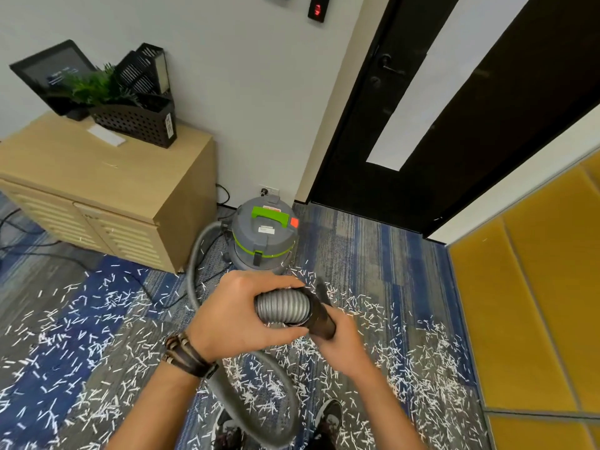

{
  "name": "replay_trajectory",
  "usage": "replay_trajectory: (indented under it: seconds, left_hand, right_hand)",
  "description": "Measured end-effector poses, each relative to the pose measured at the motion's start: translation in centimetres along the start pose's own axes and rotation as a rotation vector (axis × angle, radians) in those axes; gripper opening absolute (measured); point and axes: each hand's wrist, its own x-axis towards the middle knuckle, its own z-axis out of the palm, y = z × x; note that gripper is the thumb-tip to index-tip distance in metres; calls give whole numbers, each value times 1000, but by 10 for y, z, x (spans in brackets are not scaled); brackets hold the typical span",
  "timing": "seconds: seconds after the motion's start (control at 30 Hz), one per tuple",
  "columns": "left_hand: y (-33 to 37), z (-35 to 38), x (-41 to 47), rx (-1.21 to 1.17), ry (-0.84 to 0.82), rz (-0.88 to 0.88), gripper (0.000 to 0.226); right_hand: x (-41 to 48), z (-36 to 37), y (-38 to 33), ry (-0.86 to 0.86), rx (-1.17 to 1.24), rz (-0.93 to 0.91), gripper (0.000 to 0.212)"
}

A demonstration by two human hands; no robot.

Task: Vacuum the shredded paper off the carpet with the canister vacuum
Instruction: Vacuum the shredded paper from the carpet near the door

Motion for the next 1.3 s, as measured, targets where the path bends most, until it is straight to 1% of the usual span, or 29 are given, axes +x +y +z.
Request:
replay_trajectory:
  seconds: [0.13,0.2,0.37,0.5,0.73,1.0,1.17,1.3]
  left_hand:
    - [3,1,-4,19,73,-20,58]
    - [1,-2,-5,76,71,-30,59]
    - [-7,0,-8,191,50,-102,64]
    - [-9,3,-6,165,60,-135,65]
    - [-6,-11,-6,119,118,-126,62]
    - [9,-32,-7,47,34,-71,62]
    - [17,-43,-1,91,33,-20,61]
    - [14,-38,1,139,26,-34,62]
  right_hand:
    - [7,-8,-6,38,-24,-2,34]
    - [16,-7,-8,35,-48,-4,35]
    - [39,-1,-10,3,-96,-58,27]
    - [41,5,-7,-21,-75,-48,33]
    - [46,15,-14,-52,7,-68,24]
    - [27,14,-21,-119,12,-83,23]
    - [27,11,-28,-91,29,-84,23]
    - [36,11,-27,-32,2,-102,21]
